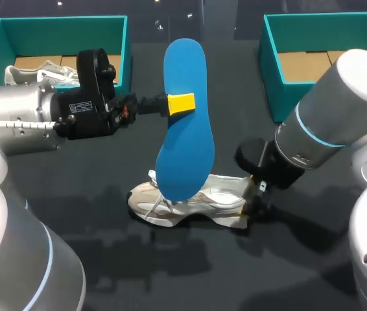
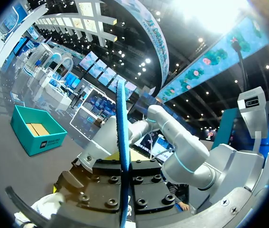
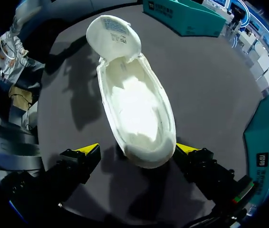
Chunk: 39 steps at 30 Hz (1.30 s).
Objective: Take the shoe out of the shoebox, open the shoe tongue, remove and reinsert the insole, then place the shoe into the shoebox
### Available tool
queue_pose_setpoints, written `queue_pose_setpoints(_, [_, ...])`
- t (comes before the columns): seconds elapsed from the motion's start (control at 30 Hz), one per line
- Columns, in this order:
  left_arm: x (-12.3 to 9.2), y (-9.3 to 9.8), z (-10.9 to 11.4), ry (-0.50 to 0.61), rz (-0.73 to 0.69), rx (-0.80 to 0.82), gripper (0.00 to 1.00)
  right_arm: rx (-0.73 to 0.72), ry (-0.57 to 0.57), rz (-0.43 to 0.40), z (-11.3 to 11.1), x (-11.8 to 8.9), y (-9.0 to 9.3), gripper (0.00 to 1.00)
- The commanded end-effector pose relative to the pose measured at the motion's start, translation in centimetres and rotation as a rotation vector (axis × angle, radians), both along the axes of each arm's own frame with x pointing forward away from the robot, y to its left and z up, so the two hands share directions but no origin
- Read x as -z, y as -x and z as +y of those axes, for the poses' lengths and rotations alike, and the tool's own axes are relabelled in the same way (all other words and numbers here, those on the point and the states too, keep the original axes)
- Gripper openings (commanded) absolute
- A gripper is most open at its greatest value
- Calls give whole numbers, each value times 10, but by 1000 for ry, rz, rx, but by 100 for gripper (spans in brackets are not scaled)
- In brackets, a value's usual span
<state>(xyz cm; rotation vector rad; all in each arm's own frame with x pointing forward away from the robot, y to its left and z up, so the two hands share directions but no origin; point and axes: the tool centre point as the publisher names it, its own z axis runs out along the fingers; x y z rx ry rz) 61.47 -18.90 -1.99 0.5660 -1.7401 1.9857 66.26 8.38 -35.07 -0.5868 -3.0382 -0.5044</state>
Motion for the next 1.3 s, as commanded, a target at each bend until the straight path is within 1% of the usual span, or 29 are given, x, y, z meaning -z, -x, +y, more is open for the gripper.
queue_pose_setpoints(0.03, [1, -1, -2, 3, 0, -1, 0, -16, 268, 90, 9, -5, -2, 100])
queue_pose_setpoints(0.27, [1, -1, -2, 3, 0, -1, 0, -33, 343, 104, 17, -10, -6, 100])
queue_pose_setpoints(0.67, [1, -1, -2, 3, 0, -1, 0, -55, 353, 60, 16, -10, -11, 100])
queue_pose_setpoints(0.8, [1, -1, -2, 3, 0, -1, 0, -59, 354, 52, 18, -15, -16, 100])
queue_pose_setpoints(1.03, [1, -1, -2, 3, 0, -1, 0, -93, 361, 38, 28, -21, -31, 100])
queue_pose_setpoints(1.3, [1, -1, -2, 3, 0, -1, 0, -147, 354, 22, 44, -20, -51, 100])
